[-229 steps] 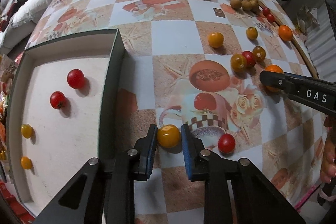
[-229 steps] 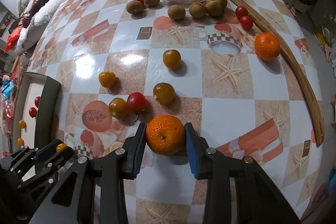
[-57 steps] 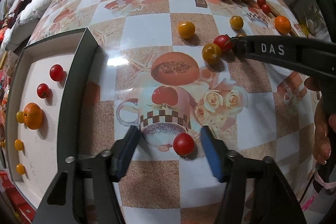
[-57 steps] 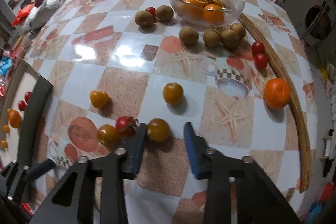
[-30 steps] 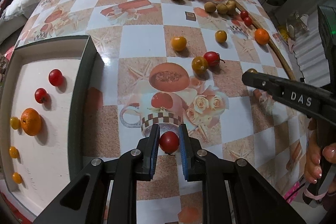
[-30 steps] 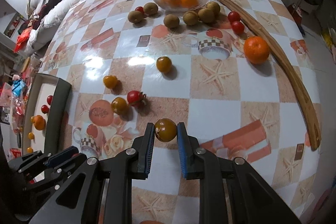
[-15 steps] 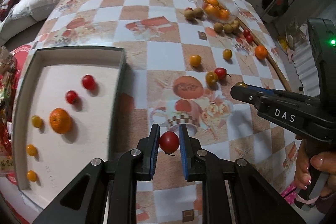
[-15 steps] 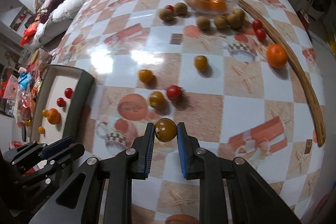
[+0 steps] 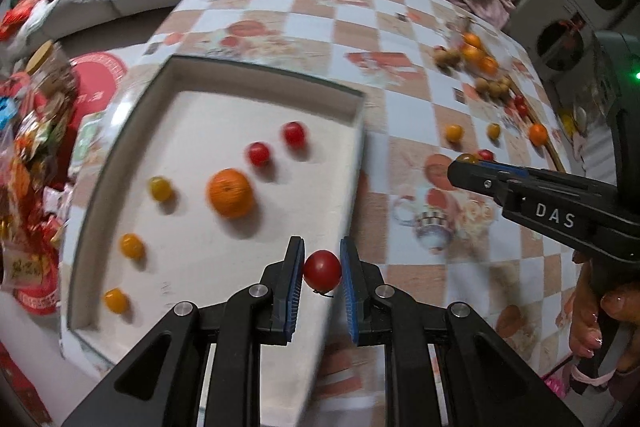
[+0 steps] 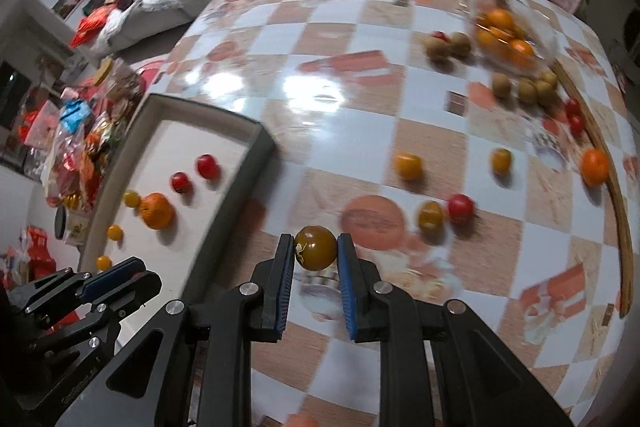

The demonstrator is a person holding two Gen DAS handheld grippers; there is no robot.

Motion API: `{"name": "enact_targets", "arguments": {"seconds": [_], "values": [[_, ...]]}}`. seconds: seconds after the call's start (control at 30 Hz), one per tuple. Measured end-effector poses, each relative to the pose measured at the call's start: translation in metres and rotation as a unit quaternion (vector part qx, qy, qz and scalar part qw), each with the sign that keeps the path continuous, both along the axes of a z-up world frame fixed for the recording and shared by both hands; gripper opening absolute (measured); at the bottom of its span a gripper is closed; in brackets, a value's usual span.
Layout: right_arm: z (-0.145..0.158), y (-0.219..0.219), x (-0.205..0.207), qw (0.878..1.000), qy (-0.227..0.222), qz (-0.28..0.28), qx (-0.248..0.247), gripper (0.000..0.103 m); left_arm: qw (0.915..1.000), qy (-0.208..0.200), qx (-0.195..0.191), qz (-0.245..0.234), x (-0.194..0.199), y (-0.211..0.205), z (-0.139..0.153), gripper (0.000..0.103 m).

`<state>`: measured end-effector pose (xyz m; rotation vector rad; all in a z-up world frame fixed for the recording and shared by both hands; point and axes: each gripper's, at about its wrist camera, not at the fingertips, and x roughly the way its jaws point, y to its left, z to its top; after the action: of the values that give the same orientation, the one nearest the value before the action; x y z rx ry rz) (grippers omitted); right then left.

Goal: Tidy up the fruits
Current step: 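Carry both tomatoes into the white tray and open both tools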

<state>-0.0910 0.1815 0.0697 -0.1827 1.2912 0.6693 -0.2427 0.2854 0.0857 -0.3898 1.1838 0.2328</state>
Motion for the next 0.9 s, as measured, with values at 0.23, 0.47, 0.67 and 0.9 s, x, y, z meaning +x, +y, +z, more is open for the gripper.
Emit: {"name": "enact_targets", "arguments": {"seconds": [0.23, 0.47, 0.67, 0.9], "values": [[0.003, 0.044, -0.018, 0.999, 0.004, 0.046, 0.007, 0.023, 0.9991, 0.008, 0.008, 0.042, -0.025, 0.032, -0.007, 0.020], [-0.004, 0.088, -0.041, 0.995, 0.021, 0.098, 0.010, 0.023, 0.9968, 0.029, 0.014, 0.073, -0.046, 0.056, -0.025, 0.020], [-0.022, 0.117, -0.057, 0.990, 0.039, 0.138, -0.010, 0.023, 0.9943, 0.052, 0.016, 0.092, -0.059, 0.069, -0.044, 0.020], [-0.040, 0.132, -0.068, 0.984, 0.044, 0.167, -0.041, 0.023, 0.9929, 0.061, 0.014, 0.101, -0.066, 0.075, -0.052, 0.020]]}}
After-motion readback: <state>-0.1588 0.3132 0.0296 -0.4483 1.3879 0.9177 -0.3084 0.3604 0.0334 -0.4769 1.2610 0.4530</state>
